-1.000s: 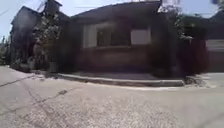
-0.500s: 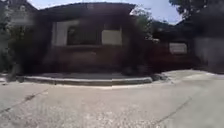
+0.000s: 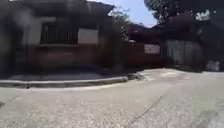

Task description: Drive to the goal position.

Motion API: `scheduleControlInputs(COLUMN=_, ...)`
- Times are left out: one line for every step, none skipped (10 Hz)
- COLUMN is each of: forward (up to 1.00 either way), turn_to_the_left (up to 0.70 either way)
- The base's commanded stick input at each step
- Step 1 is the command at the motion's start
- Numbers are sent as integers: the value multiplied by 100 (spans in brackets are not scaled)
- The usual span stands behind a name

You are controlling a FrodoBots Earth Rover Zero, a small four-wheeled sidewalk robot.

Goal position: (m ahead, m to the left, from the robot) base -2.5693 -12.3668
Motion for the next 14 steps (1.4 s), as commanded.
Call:
scheduleControlInputs(forward=0, turn_to_the_left=-85)
scheduleControlInputs(forward=0, turn_to_the_left=-85)
scheduleControlInputs(forward=0, turn_to_the_left=-85)
scheduleControlInputs(forward=0, turn_to_the_left=-85)
scheduleControlInputs(forward=0, turn_to_the_left=-85)
scheduleControlInputs(forward=0, turn_to_the_left=-85)
scheduleControlInputs(forward=0, turn_to_the_left=-85)
scheduleControlInputs(forward=0, turn_to_the_left=-85)
scheduleControlInputs(forward=0, turn_to_the_left=-85)
scheduleControlInputs(forward=0, turn_to_the_left=-85)
scheduleControlInputs(forward=0, turn_to_the_left=-85)
scheduleControlInputs(forward=0, turn_to_the_left=-85)
scheduleControlInputs(forward=0, turn_to_the_left=-85)
scheduleControlInputs(forward=0, turn_to_the_left=-85)
